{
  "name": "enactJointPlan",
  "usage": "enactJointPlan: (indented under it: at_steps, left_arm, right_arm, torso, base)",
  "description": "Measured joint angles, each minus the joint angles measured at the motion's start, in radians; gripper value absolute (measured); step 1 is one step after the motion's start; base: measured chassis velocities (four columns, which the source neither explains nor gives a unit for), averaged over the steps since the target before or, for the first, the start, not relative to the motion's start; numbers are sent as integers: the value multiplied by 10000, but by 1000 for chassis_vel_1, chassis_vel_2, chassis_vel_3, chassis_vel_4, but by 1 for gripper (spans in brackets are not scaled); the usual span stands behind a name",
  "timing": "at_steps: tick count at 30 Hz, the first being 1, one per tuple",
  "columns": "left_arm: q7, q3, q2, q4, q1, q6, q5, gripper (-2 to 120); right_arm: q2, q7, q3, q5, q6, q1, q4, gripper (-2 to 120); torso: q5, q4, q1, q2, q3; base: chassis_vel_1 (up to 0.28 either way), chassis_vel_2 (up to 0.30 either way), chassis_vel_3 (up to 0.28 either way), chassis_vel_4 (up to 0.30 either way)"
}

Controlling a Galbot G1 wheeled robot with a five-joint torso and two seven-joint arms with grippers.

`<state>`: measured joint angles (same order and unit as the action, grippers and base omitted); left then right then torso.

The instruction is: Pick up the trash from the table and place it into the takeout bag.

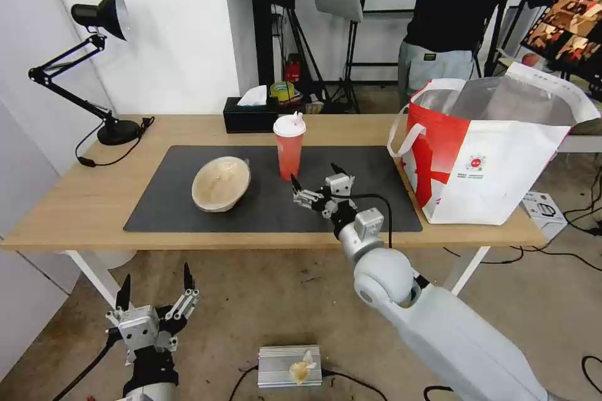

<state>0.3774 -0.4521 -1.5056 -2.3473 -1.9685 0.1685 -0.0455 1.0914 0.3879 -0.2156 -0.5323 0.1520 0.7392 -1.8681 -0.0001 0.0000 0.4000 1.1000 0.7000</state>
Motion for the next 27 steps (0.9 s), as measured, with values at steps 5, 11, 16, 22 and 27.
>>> enactJointPlan:
  at_steps: [5,11,16,22,27]
  left_arm:
    - [0,12,-82,0,23,-94,12,100]
    - [0,-7,-162,-9,4,-101,11,100]
    - [5,-140,-301,-50,-74,-103,11,100]
    - [5,-207,-522,-121,-148,-101,-36,100]
    - [6,-197,-575,-121,-208,-43,-120,100]
  right_arm:
    - [140,6,-215,-69,259,-268,122,100]
    - [585,93,-544,-71,447,-736,613,100]
    - [1319,246,-836,-132,605,-1518,1454,100]
    - [1807,556,-1002,-104,868,-2063,2038,100]
    - [1832,940,-1001,-106,1213,-2177,2137,100]
  torso:
    - [0,-1,0,0,0]
    - [0,0,0,0,0]
    - [0,1,0,-1,0]
    - [-1,2,0,0,0]
    - [1,-1,0,0,0]
  base:
    - [0,0,0,0]
    - [0,0,0,0]
    - [0,0,0,0]
    - [0,0,0,0]
    - [0,0,0,0]
